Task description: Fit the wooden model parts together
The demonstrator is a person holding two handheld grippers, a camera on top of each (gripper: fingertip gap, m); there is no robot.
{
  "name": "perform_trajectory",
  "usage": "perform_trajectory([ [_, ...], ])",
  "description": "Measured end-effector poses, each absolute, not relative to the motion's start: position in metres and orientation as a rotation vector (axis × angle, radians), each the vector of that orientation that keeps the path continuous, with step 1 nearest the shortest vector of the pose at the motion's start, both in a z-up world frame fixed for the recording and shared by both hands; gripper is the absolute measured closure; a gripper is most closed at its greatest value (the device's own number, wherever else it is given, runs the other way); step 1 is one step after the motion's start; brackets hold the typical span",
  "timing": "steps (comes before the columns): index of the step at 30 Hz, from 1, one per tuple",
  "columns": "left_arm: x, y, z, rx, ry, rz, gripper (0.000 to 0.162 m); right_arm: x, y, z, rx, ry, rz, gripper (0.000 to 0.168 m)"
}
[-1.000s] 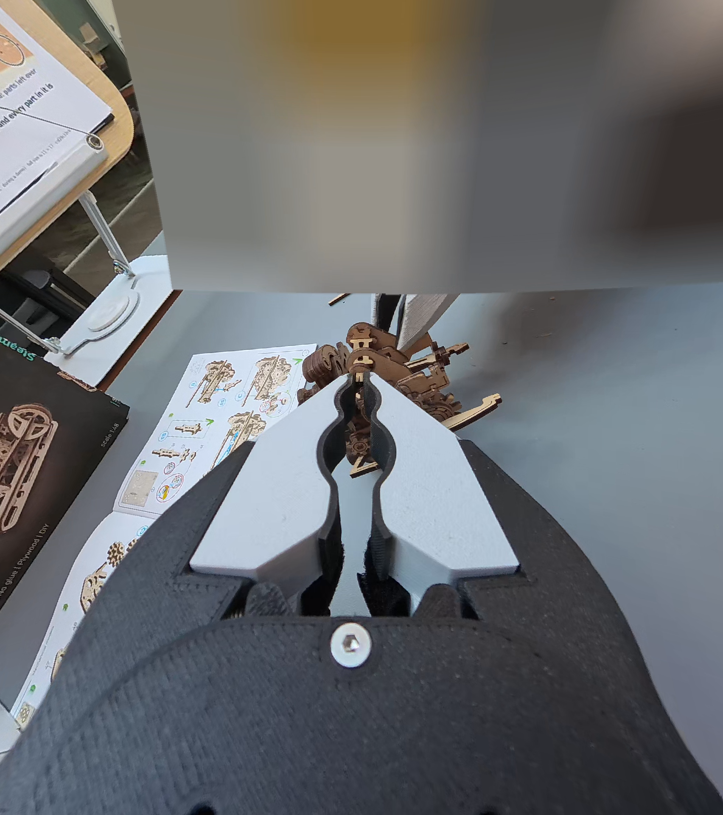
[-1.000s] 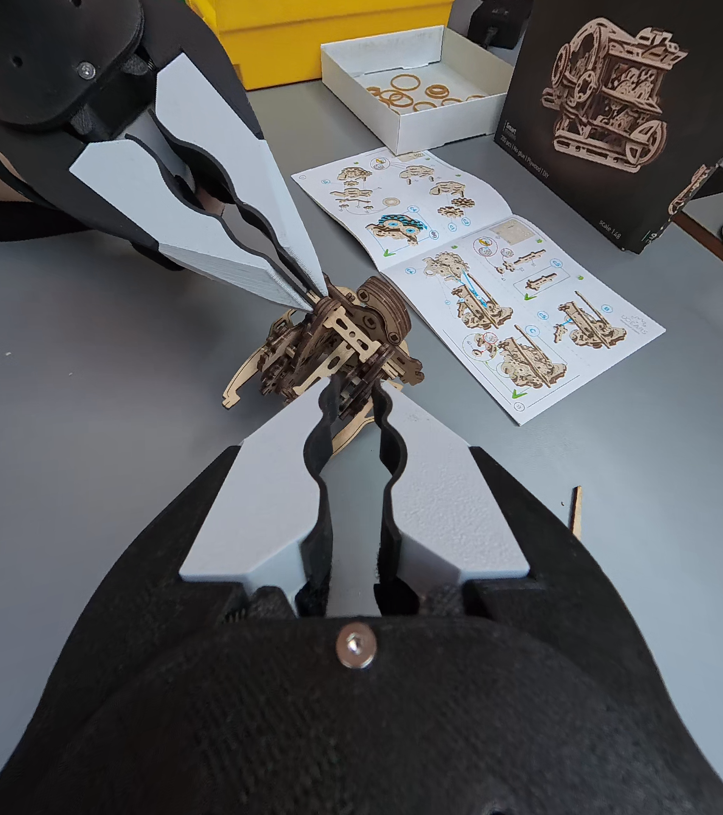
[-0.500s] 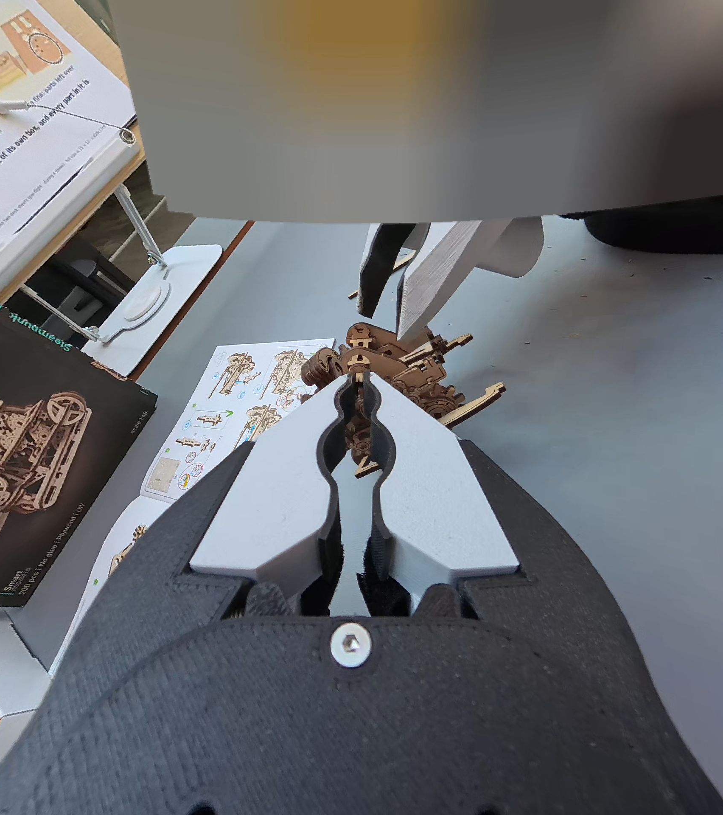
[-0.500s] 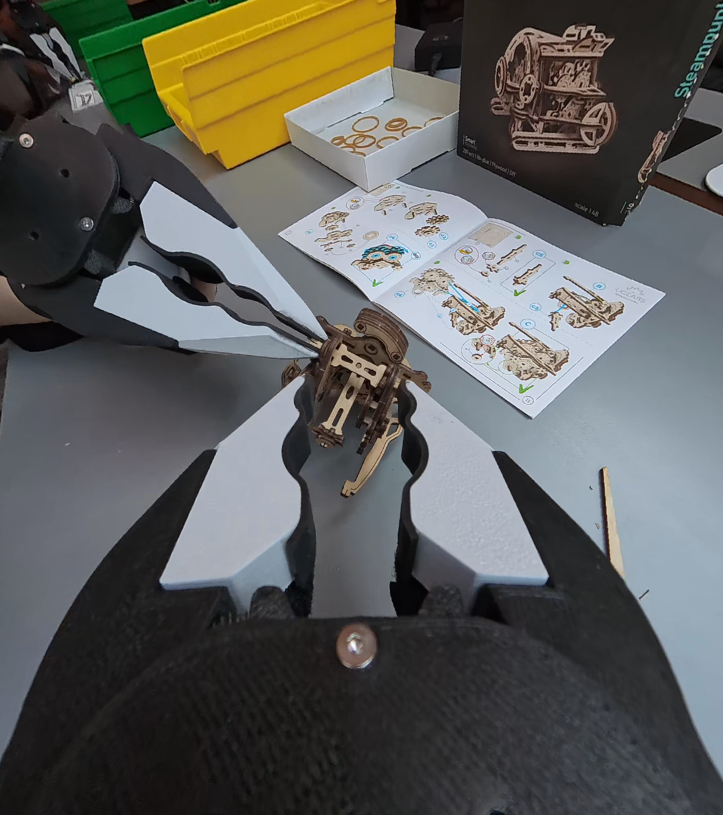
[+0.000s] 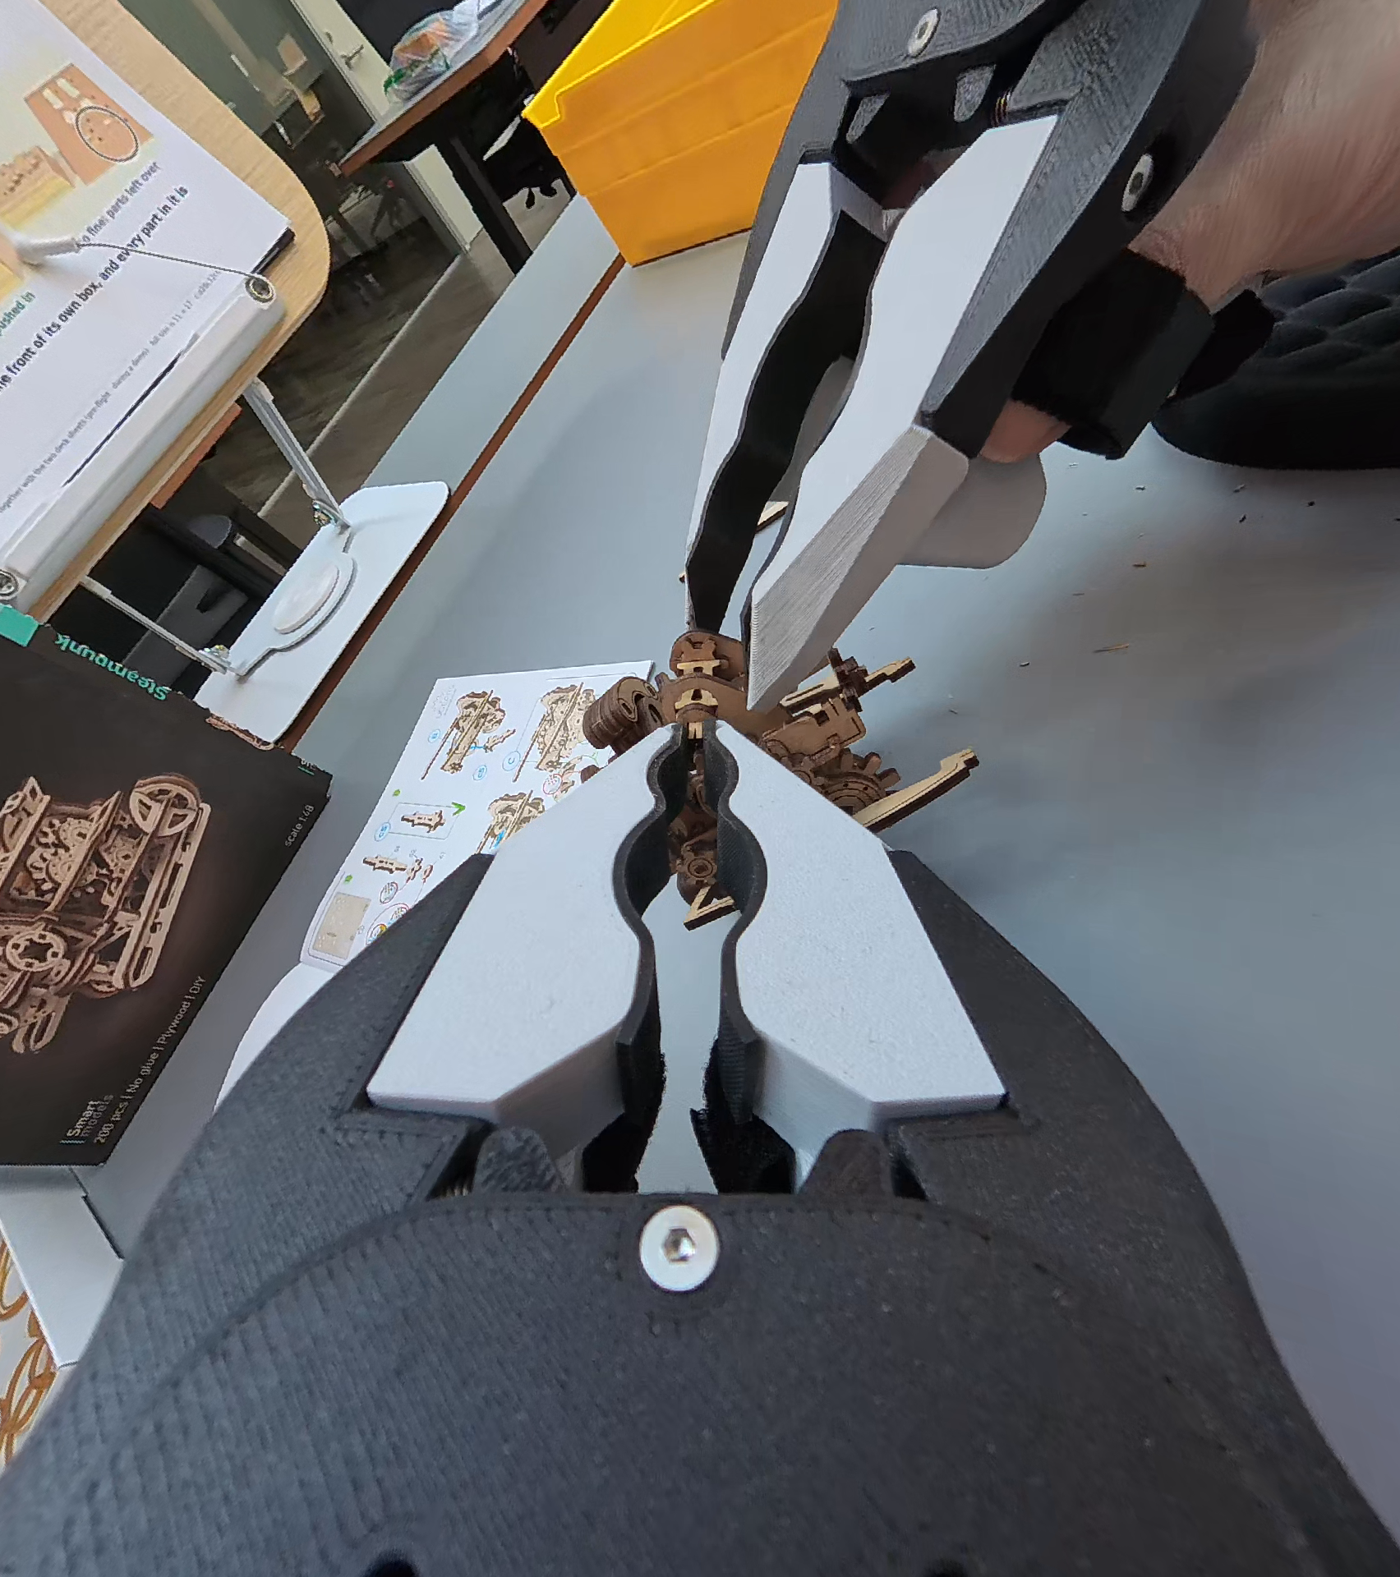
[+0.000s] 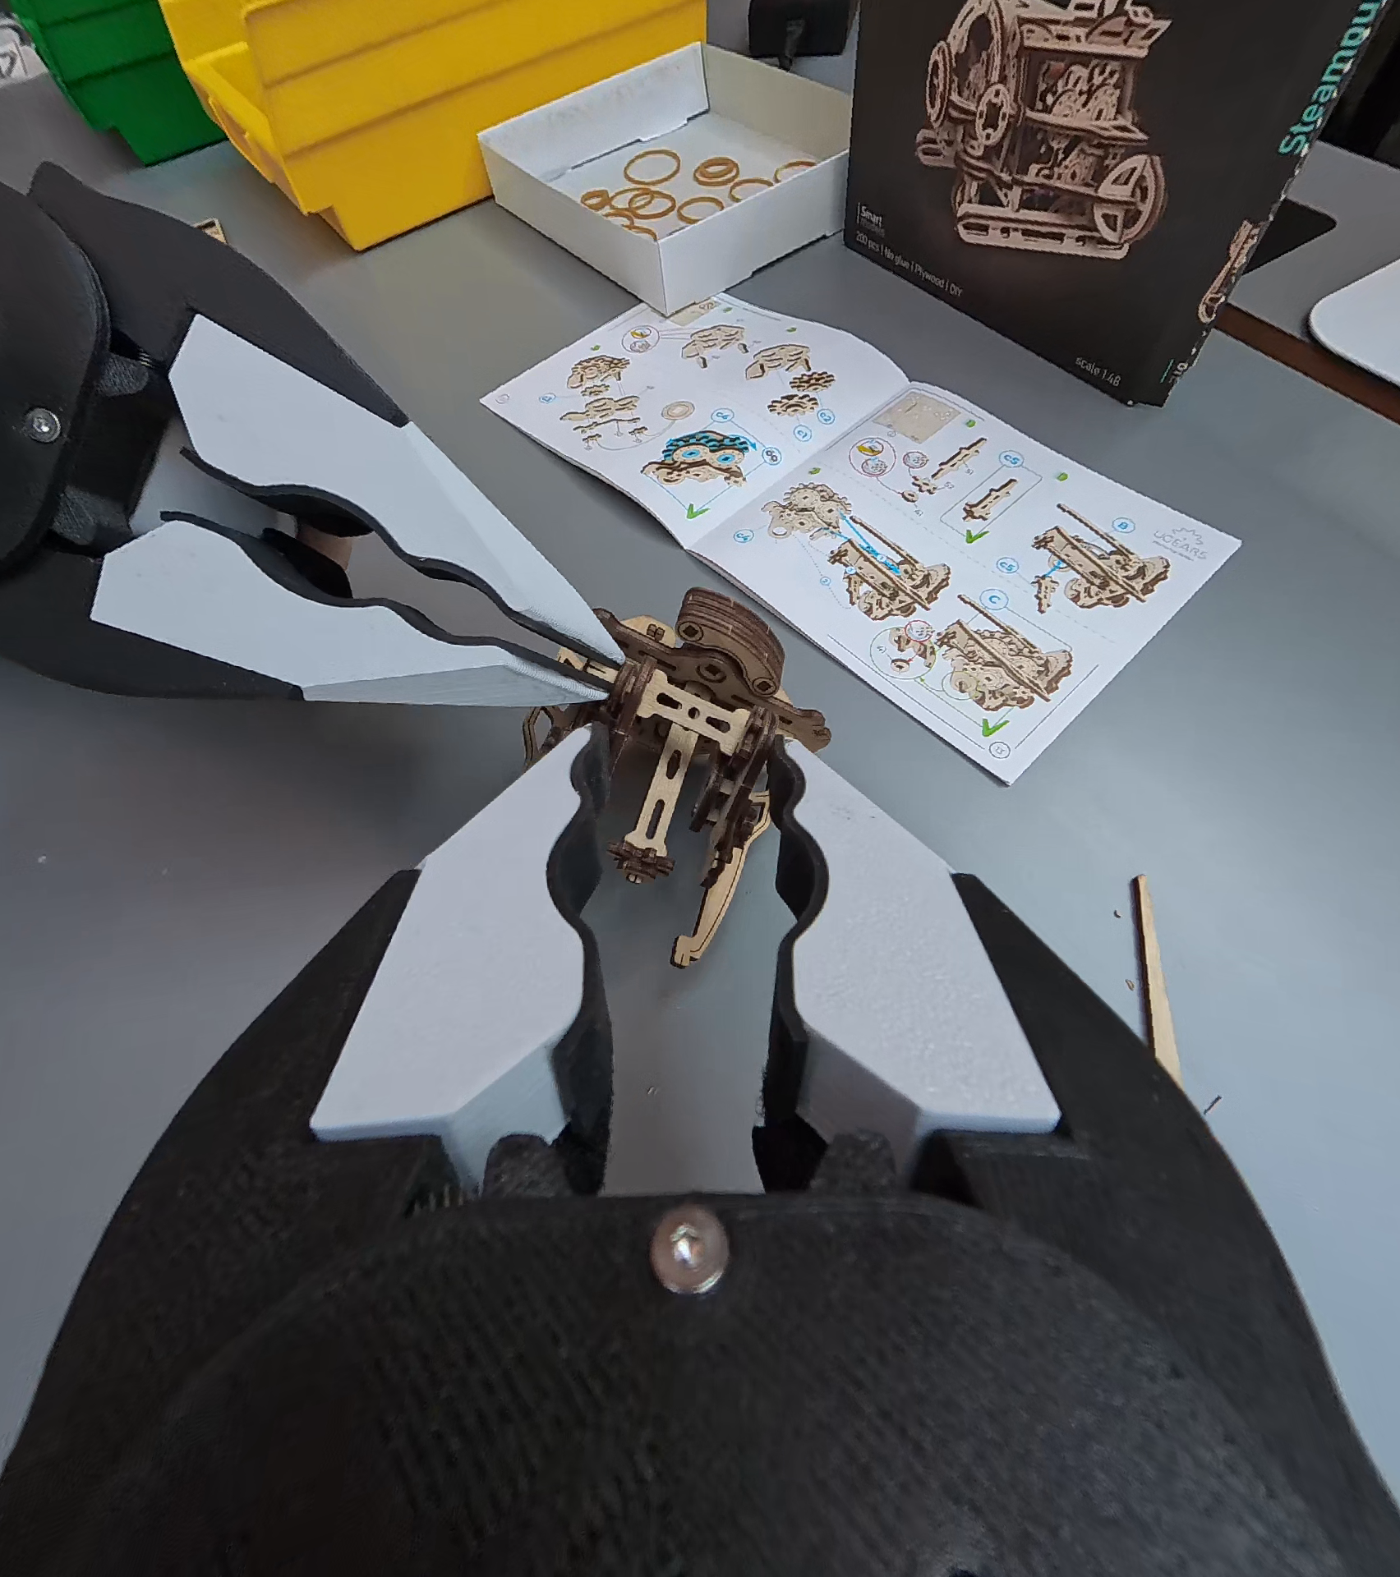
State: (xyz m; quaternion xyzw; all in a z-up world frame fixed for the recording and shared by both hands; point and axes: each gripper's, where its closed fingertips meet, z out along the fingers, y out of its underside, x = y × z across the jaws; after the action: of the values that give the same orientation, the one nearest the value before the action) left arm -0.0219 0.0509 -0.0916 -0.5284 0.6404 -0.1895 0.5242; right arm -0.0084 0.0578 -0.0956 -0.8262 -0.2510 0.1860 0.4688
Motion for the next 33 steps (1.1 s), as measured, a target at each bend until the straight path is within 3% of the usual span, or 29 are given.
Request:
perform_trajectory([
  [7,-0.02,0.05,-0.092,-1.278,1.522,-0.466,0.16,-0.007,0.058,-0.099,-2.028,-0.644,0.43,0.135],
  [13,-0.024,0.048,-0.087,-1.28,1.537,-0.557,0.137,-0.004,0.059,-0.103,-1.986,-0.759,0.366,0.135],
  [23,-0.04,0.06,-0.065,-1.374,1.462,-1.151,0.13,-0.006,0.056,-0.106,-1.834,-0.983,0.312,0.135],
  [33,-0.03,0.06,-0.08,-1.308,1.563,-1.034,0.132,-0.006,0.058,-0.105,-1.85,-0.936,0.409,0.133],
])
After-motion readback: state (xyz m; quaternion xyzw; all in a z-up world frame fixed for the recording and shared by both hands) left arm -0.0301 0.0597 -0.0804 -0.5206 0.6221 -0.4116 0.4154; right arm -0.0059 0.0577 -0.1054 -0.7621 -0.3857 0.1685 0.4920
